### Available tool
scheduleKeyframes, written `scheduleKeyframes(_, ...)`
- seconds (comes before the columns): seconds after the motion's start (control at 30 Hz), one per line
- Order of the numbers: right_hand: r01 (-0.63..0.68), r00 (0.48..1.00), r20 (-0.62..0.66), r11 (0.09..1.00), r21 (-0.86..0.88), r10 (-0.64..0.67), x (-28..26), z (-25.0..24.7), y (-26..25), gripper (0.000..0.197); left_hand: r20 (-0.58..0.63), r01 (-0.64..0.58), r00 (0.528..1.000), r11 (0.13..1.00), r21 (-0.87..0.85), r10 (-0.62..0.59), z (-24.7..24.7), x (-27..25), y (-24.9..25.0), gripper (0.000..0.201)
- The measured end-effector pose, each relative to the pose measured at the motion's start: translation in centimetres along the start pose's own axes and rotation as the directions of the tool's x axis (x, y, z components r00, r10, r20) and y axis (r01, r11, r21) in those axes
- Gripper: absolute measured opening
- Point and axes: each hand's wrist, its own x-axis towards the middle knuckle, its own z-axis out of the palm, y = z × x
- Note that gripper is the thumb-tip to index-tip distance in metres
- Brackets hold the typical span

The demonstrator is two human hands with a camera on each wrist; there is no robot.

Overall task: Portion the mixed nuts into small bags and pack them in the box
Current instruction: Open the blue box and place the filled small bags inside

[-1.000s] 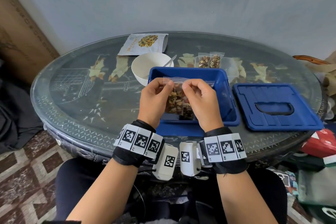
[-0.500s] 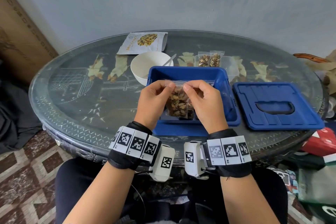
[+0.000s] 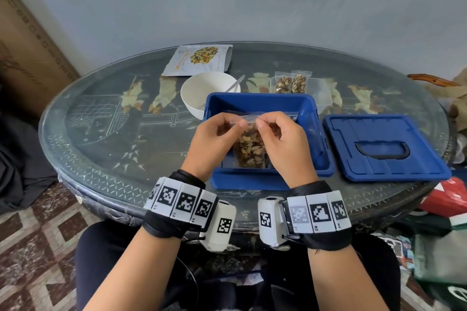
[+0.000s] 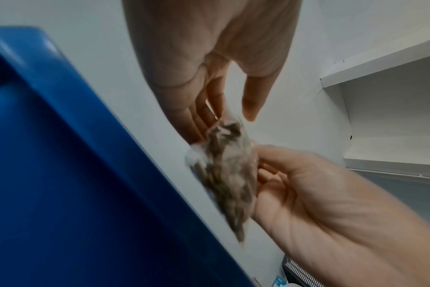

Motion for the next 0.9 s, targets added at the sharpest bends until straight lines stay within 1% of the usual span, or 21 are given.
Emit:
scheduleKeyframes(0.07,0.005,1.0,0.02,1.0,0.005,-0.005,-0.1,-0.2,0.0,0.008,0.069,0.027,0.997,1.0,0.007,-0.027,-0.6,0.3,0.1,0.006)
scheduleKeyframes(0.17,0.005,0.998,0.059,1.0,0.026,-0.007,-0.1,-0.4,-0.2,0.007,0.157,0.011,0.987,0.997,0.08,-0.023,-1.3,0.7,0.8,0.005)
scheduleKeyframes(0.23,-0.005,0.995,0.102,0.999,0.036,0.002,0.1,-0.7,-0.4,0.008,0.17,-0.05,0.985,0.982,0.181,0.019,-1.5,1.0,1.3,0.01)
scheduleKeyframes(0.3,-0.013,0.988,0.152,0.999,0.041,0.006,0.3,-1.0,-0.7,0.009,0.171,-0.139,0.981,0.948,0.287,0.092,-1.6,1.1,1.6,0.014)
scheduleKeyframes(0.4,0.014,0.979,0.201,1.0,0.015,-0.017,0.7,-1.2,-0.9,0.008,0.17,-0.221,0.971,0.903,0.368,0.168,-1.3,1.0,1.6,0.019)
scheduleKeyframes(0.5,0.065,0.978,0.197,0.998,-0.004,-0.063,1.0,-1.2,-0.9,0.011,0.149,-0.246,0.968,0.894,0.374,0.203,-1.2,0.9,1.3,0.021)
scheduleKeyframes(0.67,0.139,0.97,0.209,0.988,-0.067,-0.122,1.3,-1.1,-0.6,0.014,0.145,-0.245,0.968,0.885,0.396,0.203,-1.1,0.8,1.3,0.011)
scheduleKeyframes(0.73,0.131,0.972,0.208,0.988,-0.082,-0.111,1.3,-1.1,-0.6,0.011,0.19,-0.253,0.964,0.864,0.436,0.186,-1.5,1.1,1.6,0.008)
scheduleKeyframes(0.8,0.093,0.981,0.177,0.993,-0.078,-0.078,1.4,-1.4,-0.7,0.006,0.244,-0.28,0.953,0.831,0.481,0.18,-2.1,1.6,2.3,0.004)
scheduleKeyframes(0.9,0.065,0.989,0.136,0.995,-0.081,-0.054,1.8,-2.1,-1.0,0.019,0.297,-0.325,0.936,0.789,0.521,0.19,-2.9,2.5,3.8,0.003)
